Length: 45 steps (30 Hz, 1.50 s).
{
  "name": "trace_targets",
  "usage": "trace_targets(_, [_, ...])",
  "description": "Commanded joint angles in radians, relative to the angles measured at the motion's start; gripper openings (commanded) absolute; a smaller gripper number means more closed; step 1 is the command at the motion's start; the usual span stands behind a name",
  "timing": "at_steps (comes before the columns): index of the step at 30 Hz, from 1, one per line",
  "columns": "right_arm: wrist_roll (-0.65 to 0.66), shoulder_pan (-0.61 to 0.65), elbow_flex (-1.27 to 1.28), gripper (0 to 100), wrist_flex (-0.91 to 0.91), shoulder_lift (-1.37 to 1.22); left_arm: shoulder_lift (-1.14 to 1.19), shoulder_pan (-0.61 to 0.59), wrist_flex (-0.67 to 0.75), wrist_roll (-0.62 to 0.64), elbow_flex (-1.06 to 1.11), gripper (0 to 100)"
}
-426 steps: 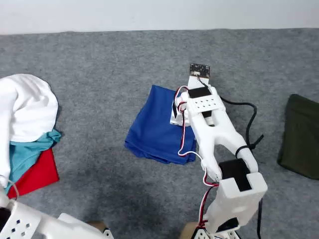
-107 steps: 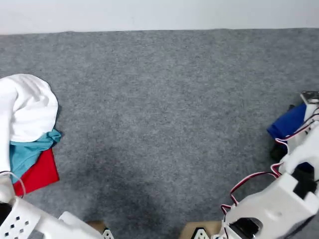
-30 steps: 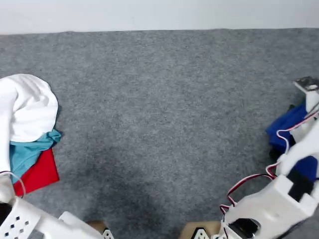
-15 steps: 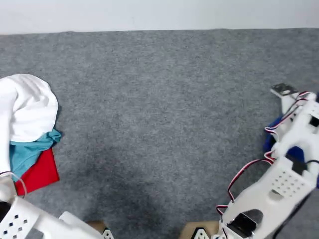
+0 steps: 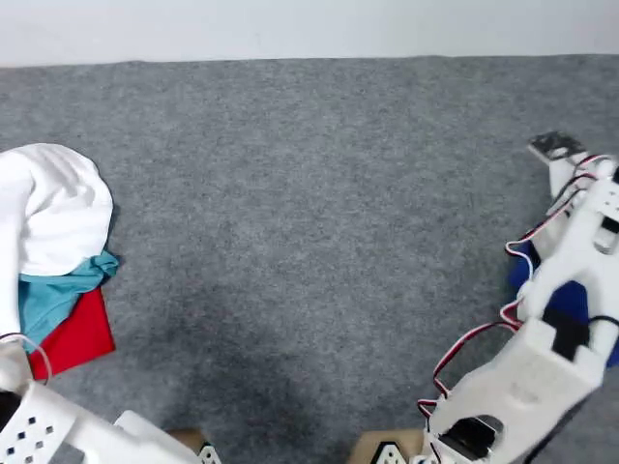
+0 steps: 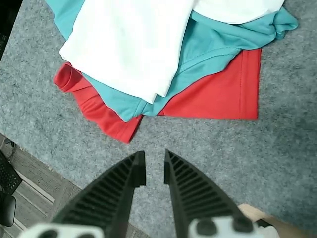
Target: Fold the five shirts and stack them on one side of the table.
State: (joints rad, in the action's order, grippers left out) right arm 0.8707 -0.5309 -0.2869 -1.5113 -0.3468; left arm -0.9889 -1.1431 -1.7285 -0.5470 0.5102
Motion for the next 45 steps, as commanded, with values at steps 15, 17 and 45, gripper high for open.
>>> trace_targets(15, [-0.153,0.145,0.035,1.0,-0.275,0.392,-0.009,0.005,-0.021,0.0,-0.033,7])
trace_targets(17, [-0.201,0.17,0.087,1.0,-0.278,0.45,-0.009,0.008,-0.021,0.0,-0.058,6])
trace_targets(45, [-0.586,-0.13,0.772,1.0,-0.277,1.115,0.508,0.147,0.04,-0.04,-0.341,5])
